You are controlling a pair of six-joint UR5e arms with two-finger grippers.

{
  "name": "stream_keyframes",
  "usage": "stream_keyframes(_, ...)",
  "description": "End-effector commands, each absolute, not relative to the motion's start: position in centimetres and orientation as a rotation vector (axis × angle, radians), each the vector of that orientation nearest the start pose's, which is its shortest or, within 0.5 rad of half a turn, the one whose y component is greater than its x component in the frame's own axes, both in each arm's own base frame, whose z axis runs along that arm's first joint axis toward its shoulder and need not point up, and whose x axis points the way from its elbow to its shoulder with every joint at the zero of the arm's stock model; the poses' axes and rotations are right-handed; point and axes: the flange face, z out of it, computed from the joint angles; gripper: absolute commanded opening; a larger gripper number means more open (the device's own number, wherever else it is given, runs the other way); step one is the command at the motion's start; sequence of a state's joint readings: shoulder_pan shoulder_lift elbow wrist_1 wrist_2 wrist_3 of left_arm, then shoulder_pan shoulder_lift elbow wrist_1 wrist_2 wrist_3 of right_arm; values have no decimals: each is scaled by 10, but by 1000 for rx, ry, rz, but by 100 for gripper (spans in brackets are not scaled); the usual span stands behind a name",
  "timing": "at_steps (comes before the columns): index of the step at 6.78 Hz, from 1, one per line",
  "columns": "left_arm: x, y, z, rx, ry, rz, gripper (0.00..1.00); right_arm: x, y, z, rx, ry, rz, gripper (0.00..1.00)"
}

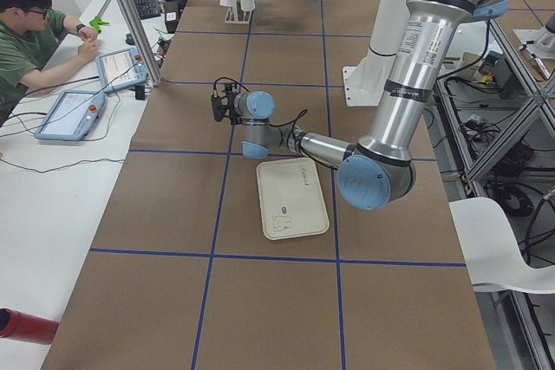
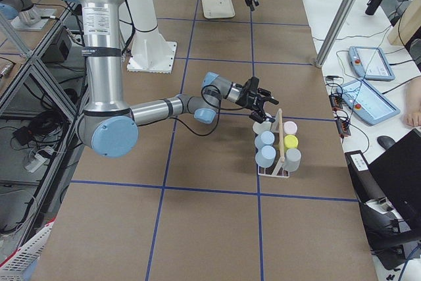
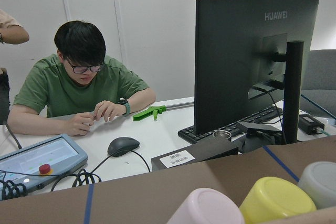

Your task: Transfer IKEA cup to right arm and place on rack

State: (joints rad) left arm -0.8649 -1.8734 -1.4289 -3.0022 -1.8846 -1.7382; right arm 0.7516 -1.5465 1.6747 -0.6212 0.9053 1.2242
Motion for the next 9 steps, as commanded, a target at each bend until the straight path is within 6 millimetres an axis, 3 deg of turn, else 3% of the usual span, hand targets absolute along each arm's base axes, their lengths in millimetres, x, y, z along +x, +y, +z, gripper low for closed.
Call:
stream_keyframes(1,280,-539,412,383,1545,-549,100,-208,-496,472,1019,-617,633,100)
stream_keyframes(3,203,-563,450,530,1308,-413,100,-136,-523,486,895,-573,492,100)
stream_keyframes(4,163,-570,469,588,1174,-347,100,-98,-526,506,812,-528,375,100)
stream_keyframes(5,132,-568,493,625,1033,-268,100,-57,-530,519,723,-514,274,100)
stream_keyframes(6,95,-567,516,659,896,-180,100,-27,-526,530,628,-541,186,100)
stream_keyframes(8,35,-550,573,654,665,14,100,11,-502,557,437,-676,48,100)
stream_keyframes(9,19,-532,605,630,591,105,100,36,-493,562,359,-763,11,100)
